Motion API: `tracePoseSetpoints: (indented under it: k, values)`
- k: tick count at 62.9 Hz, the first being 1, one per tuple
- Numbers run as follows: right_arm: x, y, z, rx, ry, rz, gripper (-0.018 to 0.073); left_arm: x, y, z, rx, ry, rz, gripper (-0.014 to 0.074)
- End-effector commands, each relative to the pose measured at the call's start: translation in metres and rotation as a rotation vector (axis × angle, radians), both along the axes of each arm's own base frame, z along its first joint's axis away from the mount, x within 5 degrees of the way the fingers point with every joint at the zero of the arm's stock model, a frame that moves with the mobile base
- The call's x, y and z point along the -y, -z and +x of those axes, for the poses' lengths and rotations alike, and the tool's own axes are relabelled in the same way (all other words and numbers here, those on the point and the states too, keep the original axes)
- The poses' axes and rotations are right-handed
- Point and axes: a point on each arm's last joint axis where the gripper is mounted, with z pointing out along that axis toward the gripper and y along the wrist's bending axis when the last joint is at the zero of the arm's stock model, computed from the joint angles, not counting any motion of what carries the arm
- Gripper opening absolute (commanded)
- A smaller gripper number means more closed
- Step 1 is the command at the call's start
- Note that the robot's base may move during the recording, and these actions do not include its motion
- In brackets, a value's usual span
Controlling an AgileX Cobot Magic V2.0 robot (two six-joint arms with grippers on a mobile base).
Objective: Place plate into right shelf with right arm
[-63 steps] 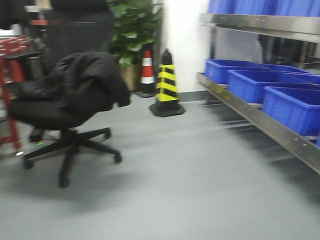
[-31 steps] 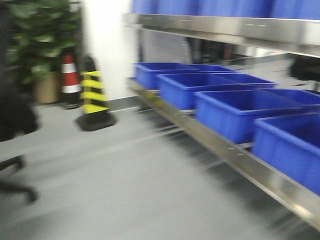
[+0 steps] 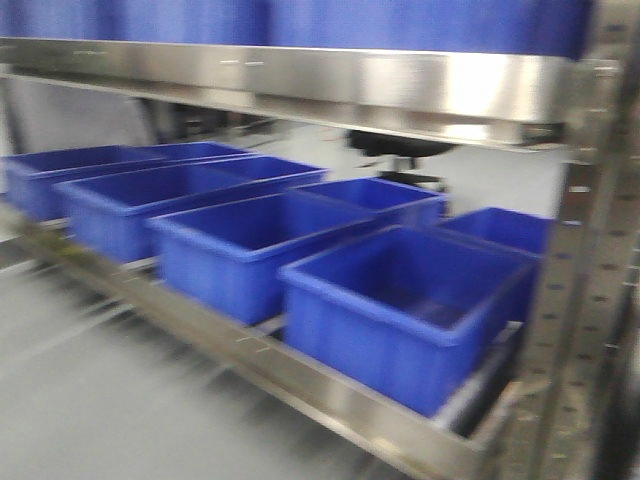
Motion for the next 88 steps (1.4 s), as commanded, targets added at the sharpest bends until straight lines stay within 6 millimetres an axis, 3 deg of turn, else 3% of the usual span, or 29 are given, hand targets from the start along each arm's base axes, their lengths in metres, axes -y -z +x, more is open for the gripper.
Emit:
tracePoseSetpoints:
  k: [1, 88]
  values:
    - [0.005, -0.0145, -0.0018, 0.073, 0.036, 0.056, 0.0067, -0.0002, -0.0054, 0.0, 0.082, -0.002, -0.015, -0.0047]
    - [0.005, -0.0145, -0.0018, 0.073, 0.036, 0.056, 0.0067, -0.0002, -0.0054, 0.0, 0.082, -0.002, -0.015, -0.0047]
